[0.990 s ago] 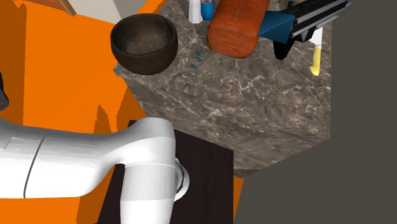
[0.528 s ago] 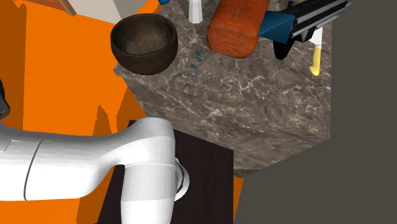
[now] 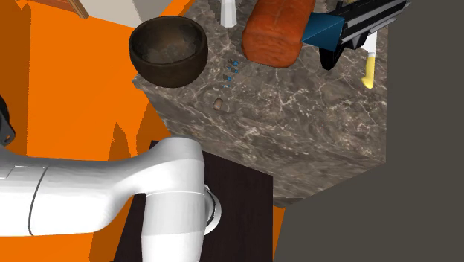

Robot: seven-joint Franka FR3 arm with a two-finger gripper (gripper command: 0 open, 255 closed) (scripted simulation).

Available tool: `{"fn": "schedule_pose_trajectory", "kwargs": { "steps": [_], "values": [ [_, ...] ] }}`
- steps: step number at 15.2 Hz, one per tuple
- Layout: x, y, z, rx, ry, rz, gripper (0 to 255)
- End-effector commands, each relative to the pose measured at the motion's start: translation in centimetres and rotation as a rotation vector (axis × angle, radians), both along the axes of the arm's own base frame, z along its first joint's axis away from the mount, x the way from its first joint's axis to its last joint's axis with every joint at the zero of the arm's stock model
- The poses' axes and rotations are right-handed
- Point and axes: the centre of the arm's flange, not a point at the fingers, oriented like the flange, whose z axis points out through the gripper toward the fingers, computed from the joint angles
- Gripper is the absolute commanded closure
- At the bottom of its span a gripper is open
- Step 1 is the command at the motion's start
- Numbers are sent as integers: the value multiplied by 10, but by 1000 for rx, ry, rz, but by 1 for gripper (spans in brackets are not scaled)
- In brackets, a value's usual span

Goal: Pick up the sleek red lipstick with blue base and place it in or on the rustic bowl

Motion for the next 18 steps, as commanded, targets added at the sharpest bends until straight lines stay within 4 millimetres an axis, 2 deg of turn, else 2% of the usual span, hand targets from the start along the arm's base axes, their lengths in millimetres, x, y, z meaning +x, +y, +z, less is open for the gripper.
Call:
{"fn": "schedule_pose_trajectory", "kwargs": {
  "steps": [1, 14, 18],
  "values": [
    [-1, 1, -11, 0, 0, 0, 255],
    [-1, 1, -80, 0, 0, 0, 255],
    [-1, 1, -83, 0, 0, -1, 255]
  ]
}}
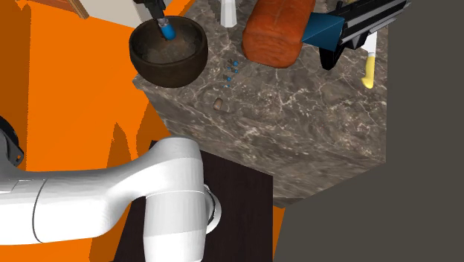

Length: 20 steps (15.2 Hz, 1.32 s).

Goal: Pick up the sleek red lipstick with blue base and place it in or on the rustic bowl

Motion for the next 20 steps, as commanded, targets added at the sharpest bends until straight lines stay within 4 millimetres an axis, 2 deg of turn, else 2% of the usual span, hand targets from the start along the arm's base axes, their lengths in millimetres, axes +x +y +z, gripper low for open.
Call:
{"fn": "schedule_pose_trajectory", "kwargs": {
  "steps": [1, 5, 6, 11, 15, 20],
  "values": [
    [0, 0, 0, 0, 0, 0, 255],
    [0, 0, 0, 0, 0, 0, 255],
    [0, 0, 0, 0, 0, 0, 0],
    [0, 0, 0, 0, 0, 0, 0],
    [-5, -3, 49, 0, 0, 0, 0],
    [-5, -3, 49, 0, 0, 0, 0]
  ]
}}
